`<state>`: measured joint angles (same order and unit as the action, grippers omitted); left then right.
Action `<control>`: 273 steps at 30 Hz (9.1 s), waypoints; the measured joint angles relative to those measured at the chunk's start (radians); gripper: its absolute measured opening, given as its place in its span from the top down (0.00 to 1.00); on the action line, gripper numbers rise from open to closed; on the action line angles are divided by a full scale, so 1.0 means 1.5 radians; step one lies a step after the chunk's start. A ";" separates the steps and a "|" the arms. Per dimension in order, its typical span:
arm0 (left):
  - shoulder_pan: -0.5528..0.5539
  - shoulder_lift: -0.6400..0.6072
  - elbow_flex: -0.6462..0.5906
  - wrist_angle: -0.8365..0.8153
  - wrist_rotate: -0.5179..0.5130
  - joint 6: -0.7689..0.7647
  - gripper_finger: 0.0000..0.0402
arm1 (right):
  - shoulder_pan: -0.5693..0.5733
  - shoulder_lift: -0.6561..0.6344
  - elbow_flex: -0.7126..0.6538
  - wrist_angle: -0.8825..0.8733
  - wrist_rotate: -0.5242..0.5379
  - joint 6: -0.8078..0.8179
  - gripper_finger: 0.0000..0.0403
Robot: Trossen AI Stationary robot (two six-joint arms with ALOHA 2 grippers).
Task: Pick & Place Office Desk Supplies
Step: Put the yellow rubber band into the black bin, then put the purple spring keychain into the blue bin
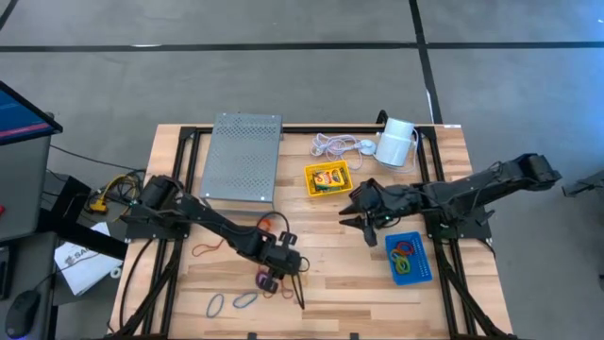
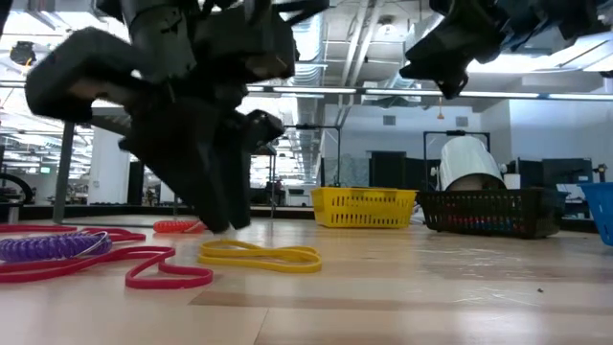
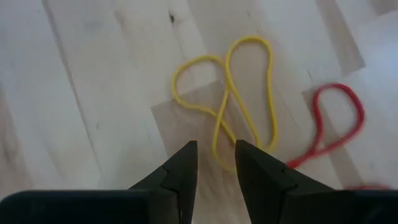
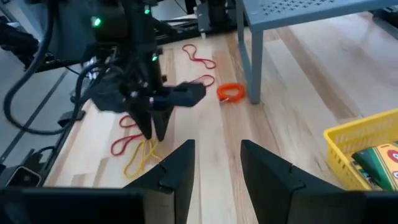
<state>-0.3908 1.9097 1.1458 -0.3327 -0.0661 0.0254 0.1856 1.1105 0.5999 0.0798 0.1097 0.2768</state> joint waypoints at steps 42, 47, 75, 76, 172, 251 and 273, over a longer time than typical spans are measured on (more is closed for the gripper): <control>-0.020 -0.163 -0.001 0.040 -0.211 -0.093 1.00 | -0.002 0.005 0.000 0.017 -0.003 0.014 0.68; -0.008 -0.206 -0.001 0.054 -0.248 -0.109 1.00 | 0.007 0.005 0.001 0.072 -0.003 0.012 0.68; 0.049 -0.248 -0.001 0.133 -0.250 -0.017 1.00 | 0.003 0.152 0.038 0.254 0.030 -0.049 0.47; 0.049 -0.248 -0.001 0.133 -0.250 -0.016 1.00 | 0.005 0.158 0.045 0.254 0.028 -0.053 0.48; 0.026 -0.483 -0.191 0.127 -0.115 -0.197 0.68 | -0.232 -0.243 0.093 -0.547 -0.005 0.075 1.00; -0.111 -0.103 -0.068 -0.151 -0.083 0.071 0.71 | -0.151 -0.009 0.093 -0.287 -0.128 0.077 0.72; -0.125 -0.084 -0.065 -0.089 -0.073 0.190 0.71 | -0.118 0.046 0.093 -0.272 -0.128 0.078 0.72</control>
<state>-0.5781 1.7839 1.0489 -0.4658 -0.1761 0.3110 0.0080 1.1797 0.7395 -0.3282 -0.0818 0.3935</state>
